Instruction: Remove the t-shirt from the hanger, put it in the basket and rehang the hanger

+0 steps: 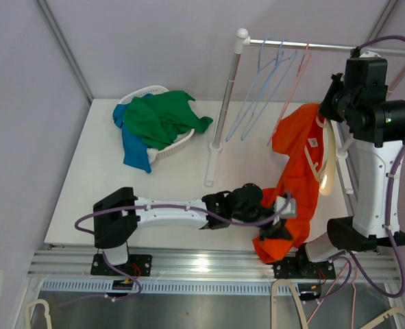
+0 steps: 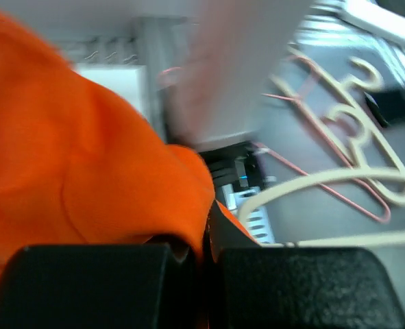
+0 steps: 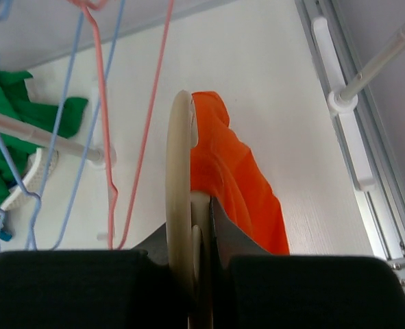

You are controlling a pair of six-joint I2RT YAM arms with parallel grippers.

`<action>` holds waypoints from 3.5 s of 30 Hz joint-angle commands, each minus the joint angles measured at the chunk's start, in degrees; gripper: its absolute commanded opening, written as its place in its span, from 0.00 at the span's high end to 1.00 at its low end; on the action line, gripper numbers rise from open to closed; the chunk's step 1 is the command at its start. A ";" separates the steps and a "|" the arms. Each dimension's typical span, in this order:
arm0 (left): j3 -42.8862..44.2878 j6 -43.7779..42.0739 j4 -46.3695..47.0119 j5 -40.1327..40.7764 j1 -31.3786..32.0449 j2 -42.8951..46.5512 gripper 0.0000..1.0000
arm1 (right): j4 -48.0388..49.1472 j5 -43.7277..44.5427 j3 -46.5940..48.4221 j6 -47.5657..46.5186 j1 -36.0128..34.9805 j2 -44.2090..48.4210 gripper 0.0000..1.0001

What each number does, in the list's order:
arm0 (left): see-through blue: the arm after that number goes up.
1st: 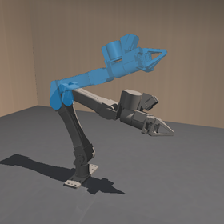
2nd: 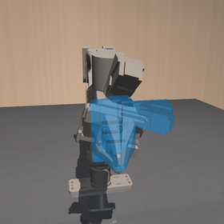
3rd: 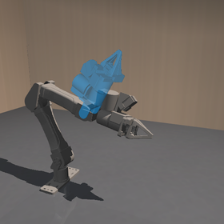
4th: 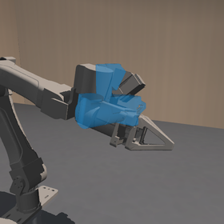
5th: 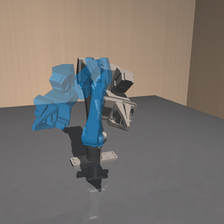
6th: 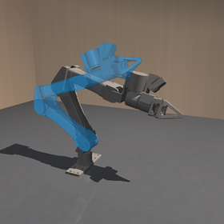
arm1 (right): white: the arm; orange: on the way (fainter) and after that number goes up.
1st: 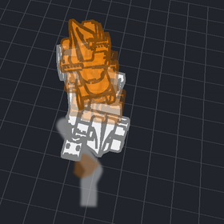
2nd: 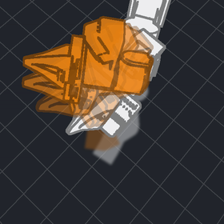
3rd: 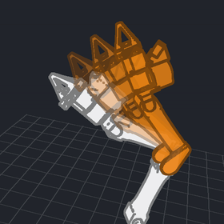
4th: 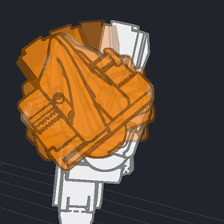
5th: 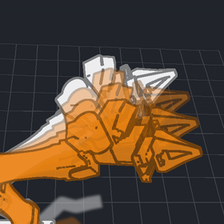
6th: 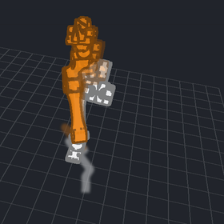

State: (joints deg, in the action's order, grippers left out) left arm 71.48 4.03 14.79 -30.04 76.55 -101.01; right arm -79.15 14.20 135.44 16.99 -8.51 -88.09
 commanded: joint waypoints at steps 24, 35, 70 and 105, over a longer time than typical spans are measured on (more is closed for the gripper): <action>-8.30 10.83 -23.99 22.85 -16.25 38.69 0.99 | 20.52 13.15 -9.49 -6.88 -1.34 5.13 1.00; 25.33 8.19 -42.11 20.72 -40.06 34.49 0.99 | 35.12 -1.88 -5.90 -11.11 7.99 -0.14 1.00; 32.83 31.11 -30.17 18.79 -71.89 -7.28 0.99 | 39.95 -8.92 -13.96 -7.33 11.77 -6.31 1.00; 47.34 37.72 -56.45 35.23 -73.21 -20.98 0.99 | 35.39 -5.05 -18.98 -6.36 9.57 9.70 0.01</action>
State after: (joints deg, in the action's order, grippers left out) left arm 117.49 43.33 -40.05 4.60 3.92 -125.21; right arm -43.13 7.97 116.46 10.92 1.23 -79.61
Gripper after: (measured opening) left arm 0.011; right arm 0.993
